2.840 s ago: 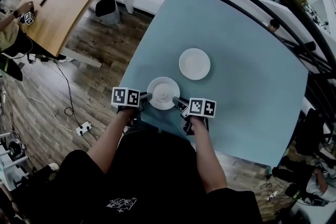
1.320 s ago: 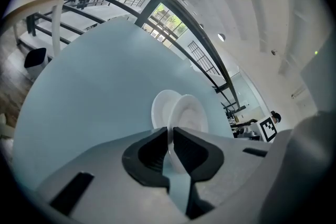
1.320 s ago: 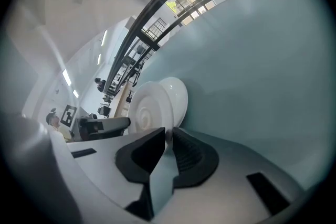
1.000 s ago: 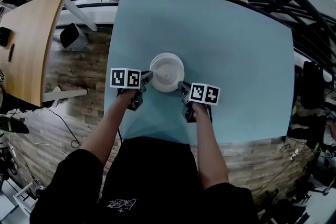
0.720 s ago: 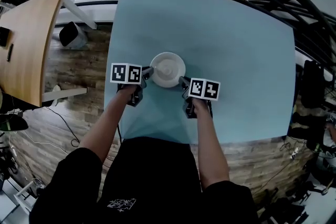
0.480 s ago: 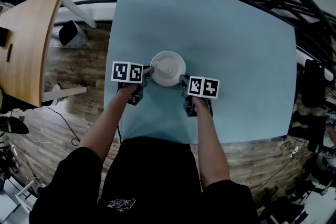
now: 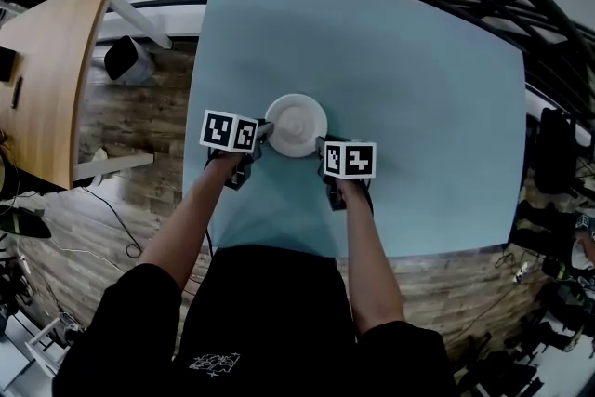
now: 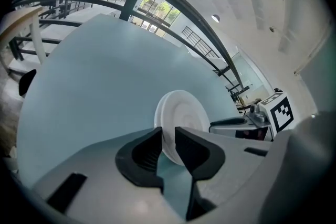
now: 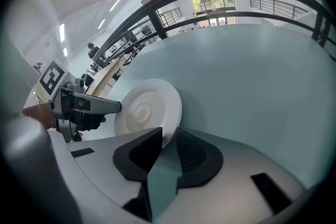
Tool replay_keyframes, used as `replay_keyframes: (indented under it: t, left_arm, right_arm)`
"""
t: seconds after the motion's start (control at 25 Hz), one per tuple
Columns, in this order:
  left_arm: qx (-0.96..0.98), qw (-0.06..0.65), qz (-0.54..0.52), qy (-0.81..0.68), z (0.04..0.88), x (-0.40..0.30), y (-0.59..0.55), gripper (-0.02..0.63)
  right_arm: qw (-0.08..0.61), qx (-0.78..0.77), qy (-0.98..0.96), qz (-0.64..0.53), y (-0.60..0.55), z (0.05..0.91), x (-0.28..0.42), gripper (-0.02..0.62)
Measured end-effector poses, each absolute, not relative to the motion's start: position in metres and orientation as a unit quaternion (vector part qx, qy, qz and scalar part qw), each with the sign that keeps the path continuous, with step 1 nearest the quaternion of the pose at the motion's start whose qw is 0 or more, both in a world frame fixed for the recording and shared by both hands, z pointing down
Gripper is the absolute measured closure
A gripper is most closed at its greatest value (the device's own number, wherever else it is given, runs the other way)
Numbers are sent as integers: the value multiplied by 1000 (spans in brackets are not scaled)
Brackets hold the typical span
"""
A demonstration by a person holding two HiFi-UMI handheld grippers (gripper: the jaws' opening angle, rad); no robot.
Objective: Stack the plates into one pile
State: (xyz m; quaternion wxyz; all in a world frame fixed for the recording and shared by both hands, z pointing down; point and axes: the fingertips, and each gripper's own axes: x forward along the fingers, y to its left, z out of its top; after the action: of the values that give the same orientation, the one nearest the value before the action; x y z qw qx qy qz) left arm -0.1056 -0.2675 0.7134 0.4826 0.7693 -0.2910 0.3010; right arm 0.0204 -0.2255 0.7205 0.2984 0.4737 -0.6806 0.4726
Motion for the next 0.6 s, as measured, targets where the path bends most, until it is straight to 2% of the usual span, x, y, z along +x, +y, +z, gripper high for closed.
replay_keyframes:
  t: [0.2,0.44,0.6]
  left_arm:
    - [770,477,302,-297,708,-106,-271,506]
    - [769,472,293,-315,703,-116,-272,502]
    - [768,465,289,-332,696,-120,-268,502]
  right_arm:
    - [301,475,-686,463,-232,715,21,514]
    - [283,481,-696,451,-235,706,24,517]
    - [254,480,-709,450,-230,692,28,560]
